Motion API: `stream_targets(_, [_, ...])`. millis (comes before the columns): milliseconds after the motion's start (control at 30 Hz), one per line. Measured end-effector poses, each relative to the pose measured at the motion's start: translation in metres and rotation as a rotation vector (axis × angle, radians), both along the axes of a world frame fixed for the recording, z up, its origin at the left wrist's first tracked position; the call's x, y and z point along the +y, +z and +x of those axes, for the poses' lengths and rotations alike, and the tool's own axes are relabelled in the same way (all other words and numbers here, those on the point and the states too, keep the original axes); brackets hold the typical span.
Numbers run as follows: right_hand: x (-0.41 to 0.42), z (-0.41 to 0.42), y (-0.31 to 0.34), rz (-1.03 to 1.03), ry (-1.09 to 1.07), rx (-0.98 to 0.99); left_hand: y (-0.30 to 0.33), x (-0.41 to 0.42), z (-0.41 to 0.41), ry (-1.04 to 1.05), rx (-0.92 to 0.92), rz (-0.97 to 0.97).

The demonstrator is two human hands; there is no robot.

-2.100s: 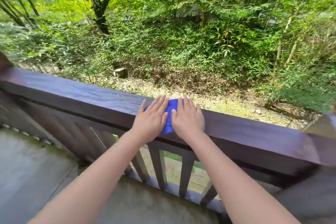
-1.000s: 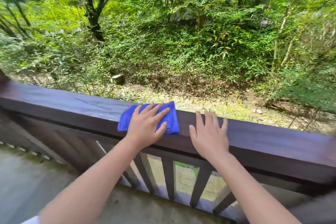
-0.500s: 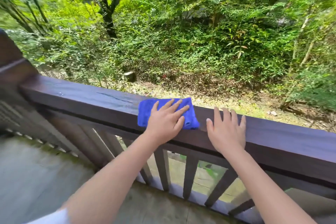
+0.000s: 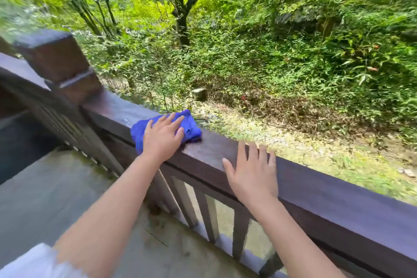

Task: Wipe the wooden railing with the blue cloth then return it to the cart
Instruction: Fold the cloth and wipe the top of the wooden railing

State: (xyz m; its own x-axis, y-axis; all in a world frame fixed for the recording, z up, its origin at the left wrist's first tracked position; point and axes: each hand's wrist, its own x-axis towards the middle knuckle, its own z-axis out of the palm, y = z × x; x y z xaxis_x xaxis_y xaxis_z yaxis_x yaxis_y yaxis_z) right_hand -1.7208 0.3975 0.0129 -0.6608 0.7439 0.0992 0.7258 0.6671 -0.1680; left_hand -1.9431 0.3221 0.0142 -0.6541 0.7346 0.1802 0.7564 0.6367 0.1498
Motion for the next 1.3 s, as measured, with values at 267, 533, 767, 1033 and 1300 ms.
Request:
stream_targets(267, [-0.009,-0.055,0.007,0.010,0.062,0.049,-0.003,0.006,0.004,-0.067,0.003,-0.074])
stream_targets(533, [-0.022,-0.107,0.016,-0.067,0.126,0.016,0.007,-0.027,-0.083,-0.538,0.191,-0.171])
stream_targets(767, [-0.025,-0.149,0.008,-0.069,0.149,-0.039,0.006,-0.043,-0.168,-0.241,0.092,-0.130])
stream_targets(1033, [-0.036,-0.196,0.003,-0.069,0.135,-0.074,-0.005,-0.025,-0.163,0.289,-0.015,0.019])
stream_targets(1300, [-0.056,-0.251,0.007,0.006,0.127,-0.066,0.003,-0.070,-0.236,-0.306,0.145,-0.133])
